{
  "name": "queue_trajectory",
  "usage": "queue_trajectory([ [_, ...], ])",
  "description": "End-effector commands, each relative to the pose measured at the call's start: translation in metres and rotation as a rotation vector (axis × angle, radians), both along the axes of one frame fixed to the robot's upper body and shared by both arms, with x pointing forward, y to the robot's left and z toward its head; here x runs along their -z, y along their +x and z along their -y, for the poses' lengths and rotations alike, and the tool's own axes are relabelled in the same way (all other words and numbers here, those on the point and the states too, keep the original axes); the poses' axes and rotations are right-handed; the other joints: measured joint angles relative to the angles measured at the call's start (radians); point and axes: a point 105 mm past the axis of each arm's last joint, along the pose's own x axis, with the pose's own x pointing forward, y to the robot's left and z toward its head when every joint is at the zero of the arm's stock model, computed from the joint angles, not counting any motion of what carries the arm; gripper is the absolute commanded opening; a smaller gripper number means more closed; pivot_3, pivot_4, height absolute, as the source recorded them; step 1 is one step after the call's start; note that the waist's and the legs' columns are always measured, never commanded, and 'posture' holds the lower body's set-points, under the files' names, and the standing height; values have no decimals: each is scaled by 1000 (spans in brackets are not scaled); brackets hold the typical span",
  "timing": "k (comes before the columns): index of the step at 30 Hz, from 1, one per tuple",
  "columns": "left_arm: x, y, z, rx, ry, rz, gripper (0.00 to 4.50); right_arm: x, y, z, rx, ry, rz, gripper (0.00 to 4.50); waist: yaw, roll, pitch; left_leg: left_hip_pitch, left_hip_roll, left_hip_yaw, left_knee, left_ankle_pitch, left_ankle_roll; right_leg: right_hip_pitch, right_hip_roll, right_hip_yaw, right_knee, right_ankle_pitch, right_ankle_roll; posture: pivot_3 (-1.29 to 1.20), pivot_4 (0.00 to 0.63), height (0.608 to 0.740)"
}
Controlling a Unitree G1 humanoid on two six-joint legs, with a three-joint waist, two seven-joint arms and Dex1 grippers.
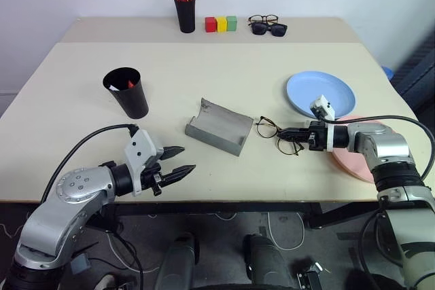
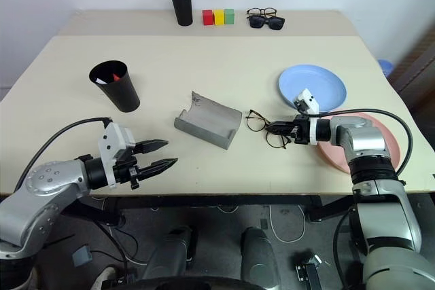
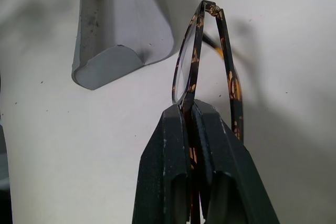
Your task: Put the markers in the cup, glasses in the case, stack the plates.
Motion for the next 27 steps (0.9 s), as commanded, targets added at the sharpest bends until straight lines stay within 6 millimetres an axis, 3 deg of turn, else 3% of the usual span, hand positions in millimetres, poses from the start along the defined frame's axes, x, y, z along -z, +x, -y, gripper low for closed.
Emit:
queue_trajectory([
  [1, -7, 2, 2, 10, -1, 49, 2568, -20, 0, 10, 25, -10, 73, 21, 1, 0, 0, 0, 0, 0, 0, 0, 0, -1, 0, 0, 0, 0, 0, 0, 150, 740],
  [7, -5, 9, -4, -64, -13, 65, 2568, -77, 4, -7, 2, 90, 218, 21, -3, 1, 1, -3, 0, 0, -1, 0, 0, -3, 0, 0, 0, 0, 0, 0, 150, 740],
  [12, -5, 10, -12, -107, -14, 64, 2568, -107, -2, -41, -71, 227, 256, 21, -2, 1, 1, -2, 0, 0, -2, 0, 0, -4, 0, 0, 0, 0, 0, 0, 150, 740],
  [13, -4, 10, -16, -122, -12, 61, 2568, -111, -6, -57, -112, 277, 242, 21, -1, 1, 1, -3, 0, 0, -2, 0, 0, -4, 0, 0, 0, 0, 0, 0, 150, 740],
  [15, -2, 9, -21, -145, -7, 59, 2568, -112, -10, -83, -165, 347, 220, 21, -2, 1, 1, -3, 0, 0, -2, 0, 0, -4, 0, 0, -1, 0, 0, 0, 150, 740],
  [18, -3, 9, -26, -170, -4, 65, 2568, -104, -9, -105, -176, 398, 203, 21, 1, 1, 1, -3, 0, 0, -3, 0, 0, -5, 0, 0, -1, 0, 0, 0, 150, 740],
  [27, -8, 5, -33, -244, -15, 82, 2568, -79, 17, -137, -68, 456, 311, 21, -2, 1, 1, -3, 0, 0, -5, 0, 0, -5, 0, 0, -2, 0, 0, 0, 150, 740],
])
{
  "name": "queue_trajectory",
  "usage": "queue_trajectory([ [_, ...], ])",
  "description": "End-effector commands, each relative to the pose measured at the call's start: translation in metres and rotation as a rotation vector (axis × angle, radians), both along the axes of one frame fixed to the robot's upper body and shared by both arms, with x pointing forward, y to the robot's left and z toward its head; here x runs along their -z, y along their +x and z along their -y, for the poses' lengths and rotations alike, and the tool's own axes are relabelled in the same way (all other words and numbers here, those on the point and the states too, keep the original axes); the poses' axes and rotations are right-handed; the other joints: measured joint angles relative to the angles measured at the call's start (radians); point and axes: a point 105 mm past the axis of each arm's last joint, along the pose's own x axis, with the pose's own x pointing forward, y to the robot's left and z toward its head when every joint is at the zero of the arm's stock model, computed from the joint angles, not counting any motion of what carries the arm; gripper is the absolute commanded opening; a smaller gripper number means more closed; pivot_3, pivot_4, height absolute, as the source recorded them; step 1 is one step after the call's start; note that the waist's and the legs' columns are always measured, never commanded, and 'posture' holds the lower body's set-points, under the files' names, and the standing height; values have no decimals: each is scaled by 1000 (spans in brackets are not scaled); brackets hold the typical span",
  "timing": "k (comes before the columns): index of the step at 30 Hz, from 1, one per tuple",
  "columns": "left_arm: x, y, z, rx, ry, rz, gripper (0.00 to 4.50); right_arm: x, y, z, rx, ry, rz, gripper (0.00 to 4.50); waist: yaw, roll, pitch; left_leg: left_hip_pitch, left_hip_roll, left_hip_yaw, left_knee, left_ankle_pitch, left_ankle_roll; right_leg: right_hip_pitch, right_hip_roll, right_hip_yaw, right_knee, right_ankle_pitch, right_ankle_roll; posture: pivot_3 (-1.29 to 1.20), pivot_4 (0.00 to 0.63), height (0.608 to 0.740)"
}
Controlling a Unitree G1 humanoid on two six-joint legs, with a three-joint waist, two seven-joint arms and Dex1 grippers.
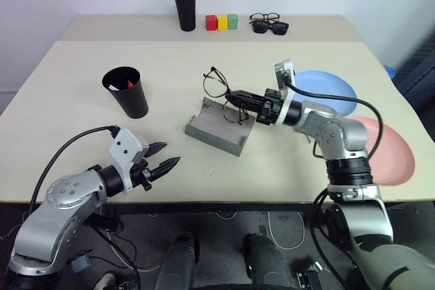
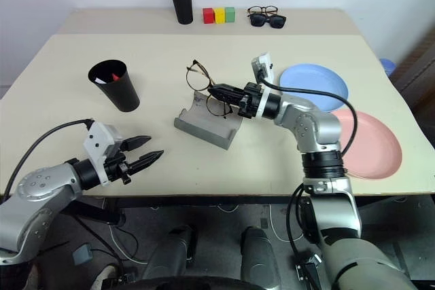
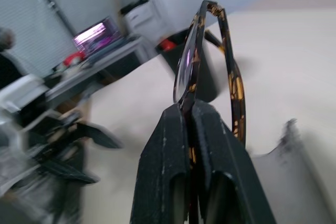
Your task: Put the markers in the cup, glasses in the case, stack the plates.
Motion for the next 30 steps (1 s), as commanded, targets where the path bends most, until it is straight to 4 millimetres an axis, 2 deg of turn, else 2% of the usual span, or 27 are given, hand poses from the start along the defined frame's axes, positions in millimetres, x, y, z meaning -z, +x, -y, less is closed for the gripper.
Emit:
queue_trajectory([
  [1, -14, -3, 0, -18, -1, 64, 2568, 4, 5, -4, 39, -15, 84, 21, 0, 0, 0, 0, 0, 0, -1, 0, 0, 0, 0, 0, 0, 0, 0, 0, 150, 740],
  [9, -17, -2, -6, -63, -2, 77, 2568, 33, 0, -12, 4, -118, 112, 21, -1, 0, 0, 1, 0, 0, -3, 0, 0, -1, 1, 0, 0, 0, 0, 0, 150, 740],
  [17, -17, -2, -6, -70, -2, 81, 2568, 55, -18, -23, -80, -187, 76, 21, -2, 0, 0, 2, 0, 0, -3, 0, 0, -1, 1, 0, 0, 0, 0, 0, 150, 740],
  [21, -17, -1, -4, -66, -2, 81, 2568, 64, -23, -22, -100, -239, 84, 21, -2, 0, 0, 2, 0, 0, -3, 0, 0, -1, 1, 0, 0, 0, 0, 0, 150, 740],
  [30, -16, -2, -1, -59, -3, 77, 2568, 74, -19, -8, -123, -386, 161, 21, 0, 0, 0, 2, 0, 0, -3, 0, 0, 0, 1, 0, 0, 0, 0, 0, 150, 740],
])
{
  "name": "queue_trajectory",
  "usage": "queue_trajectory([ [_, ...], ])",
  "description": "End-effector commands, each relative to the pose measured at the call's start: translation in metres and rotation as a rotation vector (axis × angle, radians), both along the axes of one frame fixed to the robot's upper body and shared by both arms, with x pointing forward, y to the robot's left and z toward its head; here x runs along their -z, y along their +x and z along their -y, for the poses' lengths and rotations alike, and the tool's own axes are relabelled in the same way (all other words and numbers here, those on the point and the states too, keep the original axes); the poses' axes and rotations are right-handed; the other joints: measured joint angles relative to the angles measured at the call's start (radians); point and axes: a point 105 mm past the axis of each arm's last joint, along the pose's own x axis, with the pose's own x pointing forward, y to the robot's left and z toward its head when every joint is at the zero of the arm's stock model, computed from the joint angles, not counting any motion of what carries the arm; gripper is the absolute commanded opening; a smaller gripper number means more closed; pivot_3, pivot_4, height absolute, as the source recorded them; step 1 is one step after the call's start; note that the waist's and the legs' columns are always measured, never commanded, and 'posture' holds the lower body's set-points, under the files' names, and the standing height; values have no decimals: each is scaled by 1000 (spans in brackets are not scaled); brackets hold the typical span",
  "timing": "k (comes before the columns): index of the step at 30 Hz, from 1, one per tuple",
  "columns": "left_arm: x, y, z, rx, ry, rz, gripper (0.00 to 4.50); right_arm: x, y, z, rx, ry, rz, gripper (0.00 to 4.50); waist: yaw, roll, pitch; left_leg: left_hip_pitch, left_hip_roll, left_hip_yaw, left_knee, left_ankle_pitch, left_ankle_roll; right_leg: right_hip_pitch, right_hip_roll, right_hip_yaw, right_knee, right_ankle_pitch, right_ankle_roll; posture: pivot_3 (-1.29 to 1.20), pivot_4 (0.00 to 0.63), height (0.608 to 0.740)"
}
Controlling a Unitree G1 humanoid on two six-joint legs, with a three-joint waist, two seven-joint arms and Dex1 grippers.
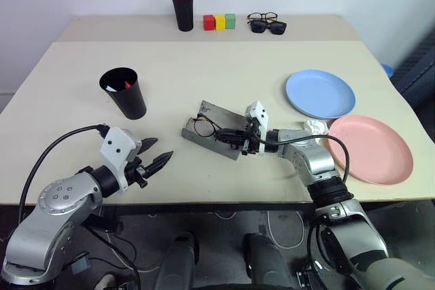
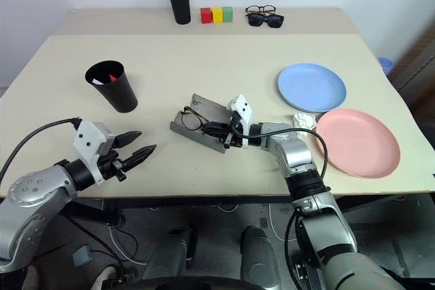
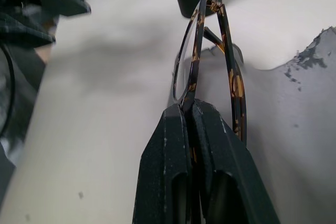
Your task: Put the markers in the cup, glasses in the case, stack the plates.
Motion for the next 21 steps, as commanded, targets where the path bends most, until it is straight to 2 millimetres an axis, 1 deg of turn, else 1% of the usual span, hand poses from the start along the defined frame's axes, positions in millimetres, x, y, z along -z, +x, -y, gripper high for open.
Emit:
queue_trajectory([
  [1, -8, -2, 6, 22, -5, 31, 2568, -5, 4, 5, -32, -66, 75, 21, 0, 0, 0, 0, 0, 0, 0, 0, 0, 0, 0, 0, 0, 0, 0, 0, 150, 740],
  [6, -8, -2, 8, 27, -10, 30, 2568, 0, 13, 17, -44, -161, 131, 21, 2, 0, 0, 0, 0, 0, 0, 0, 0, 1, 0, 0, 0, 0, 0, 0, 150, 740],
  [10, -7, -2, 9, 29, -15, 28, 2568, -3, 21, 24, -47, -198, 141, 21, 2, 0, 0, 1, 0, 0, 0, 0, 0, 2, 0, 0, 0, 0, 0, 0, 150, 740],
  [13, -7, -3, 9, 29, -18, 26, 2568, -5, 22, 25, -56, -204, 135, 984, 3, 0, 0, 1, 0, 0, 0, 0, 0, 2, 0, 0, 0, 0, 0, 0, 150, 740],
  [16, -7, -3, 8, 29, -17, 26, 2568, -7, 22, 25, -49, -198, 147, 2470, 0, 0, 0, 1, 0, 0, 0, 0, 0, 2, 0, 0, -1, 0, 0, 0, 150, 740],
  [17, -7, -2, 7, 29, -18, 27, 2568, -8, 23, 25, -40, -188, 150, 3043, -2, 0, 0, 1, 0, 0, -1, 0, 0, 1, 0, 0, -1, 0, 0, 0, 150, 740],
  [19, -11, -1, 7, 33, -24, 38, 2568, -16, 22, 27, -23, -141, 141, 3963, -2, 0, 0, 1, 0, 0, -2, 0, 0, 1, 0, 0, -1, 0, 0, 0, 150, 740],
  [21, -19, 3, 7, 31, -47, 55, 2568, -32, 20, 31, -5, -68, 136, 3963, 0, 0, 0, 1, 0, 0, -2, 0, 0, 0, 0, 0, -1, 0, 0, 0, 150, 740],
])
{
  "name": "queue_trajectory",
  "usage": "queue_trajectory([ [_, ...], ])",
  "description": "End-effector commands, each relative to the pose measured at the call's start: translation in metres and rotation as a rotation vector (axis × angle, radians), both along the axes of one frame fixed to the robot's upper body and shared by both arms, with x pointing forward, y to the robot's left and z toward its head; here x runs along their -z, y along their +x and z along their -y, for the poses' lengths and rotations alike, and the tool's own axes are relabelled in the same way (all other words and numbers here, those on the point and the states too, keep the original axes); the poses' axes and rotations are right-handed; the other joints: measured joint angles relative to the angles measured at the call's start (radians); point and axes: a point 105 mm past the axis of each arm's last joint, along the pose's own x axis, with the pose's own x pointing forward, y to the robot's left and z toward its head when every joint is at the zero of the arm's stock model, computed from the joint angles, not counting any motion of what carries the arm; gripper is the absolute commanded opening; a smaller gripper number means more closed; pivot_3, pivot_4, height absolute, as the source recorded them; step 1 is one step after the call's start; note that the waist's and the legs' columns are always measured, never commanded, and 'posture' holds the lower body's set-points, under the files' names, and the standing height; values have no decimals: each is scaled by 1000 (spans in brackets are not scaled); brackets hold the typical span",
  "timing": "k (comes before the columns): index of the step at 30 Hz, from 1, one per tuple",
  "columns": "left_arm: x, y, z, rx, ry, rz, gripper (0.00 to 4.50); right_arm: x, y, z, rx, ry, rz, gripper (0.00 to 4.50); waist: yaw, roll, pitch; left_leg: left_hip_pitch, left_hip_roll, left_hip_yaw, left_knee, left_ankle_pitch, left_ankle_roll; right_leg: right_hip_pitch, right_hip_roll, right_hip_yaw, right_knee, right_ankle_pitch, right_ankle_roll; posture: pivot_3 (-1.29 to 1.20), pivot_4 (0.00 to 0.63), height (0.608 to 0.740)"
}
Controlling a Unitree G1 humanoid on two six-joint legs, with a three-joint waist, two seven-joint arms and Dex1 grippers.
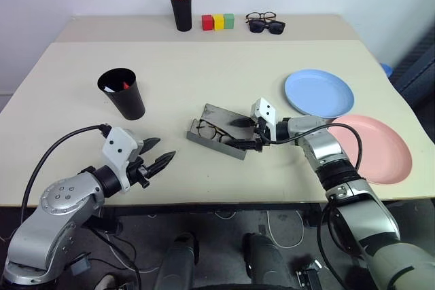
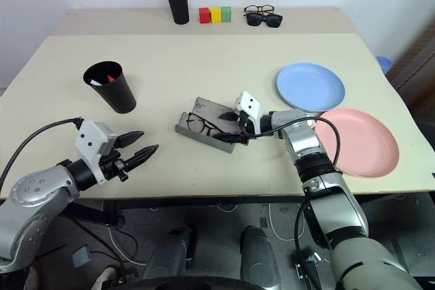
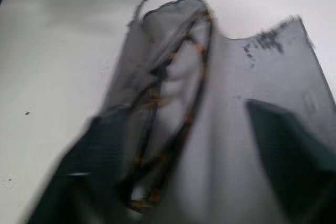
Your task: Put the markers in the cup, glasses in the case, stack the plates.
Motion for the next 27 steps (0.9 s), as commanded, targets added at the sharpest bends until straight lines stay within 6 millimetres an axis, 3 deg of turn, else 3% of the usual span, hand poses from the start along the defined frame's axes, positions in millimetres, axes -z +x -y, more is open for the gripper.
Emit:
queue_trajectory([
  [1, -20, 5, 1, 9, -32, 56, 2568, -39, -2, 5, 13, 138, 49, 3963, 2, 0, 0, 0, 0, 0, 0, 0, 0, 0, 0, 0, 0, 0, 0, 0, 150, 740],
  [5, -38, 20, -4, -5, -79, 86, 2568, -73, -17, 20, 28, 270, 45, 3963, 9, 0, 0, -1, 0, 0, 2, 0, 0, 1, 0, 0, 0, 0, 0, 0, 150, 740],
  [8, -47, 34, -10, -7, -80, 88, 1208, -94, -20, 38, 128, 341, 98, 4012, 6, 0, 0, 0, 0, 0, 2, 0, 0, 1, 0, 0, 0, 0, 0, 0, 150, 740],
  [11, -58, 50, -11, -10, -94, 101, 56, -99, -29, 53, 198, 357, 97, 4012, 6, 0, 0, 0, 0, 0, 1, 0, 0, 1, 0, 0, 0, 0, 0, 0, 150, 740],
  [20, -64, 72, 2, 87, -40, 90, 56, -44, -86, 55, 174, 243, -126, 4012, 6, 0, 0, -3, 0, 0, 0, 0, 1, -1, 0, 0, -1, -2, 3, 0, 150, 740],
  [24, -69, 108, 17, 92, 115, 113, 56, -24, -95, 51, 214, 245, -179, 4012, 13, -2, 0, -3, 0, 0, 3, 0, 0, 0, 0, 0, -2, -2, 3, 0, 150, 740],
  [27, -72, 132, 32, 95, 225, 114, 56, -23, -99, 47, 225, 254, -190, 4012, 11, -3, 0, -4, 0, 0, 3, 0, 0, 1, -1, -1, -4, -1, 2, 0, 150, 740],
])
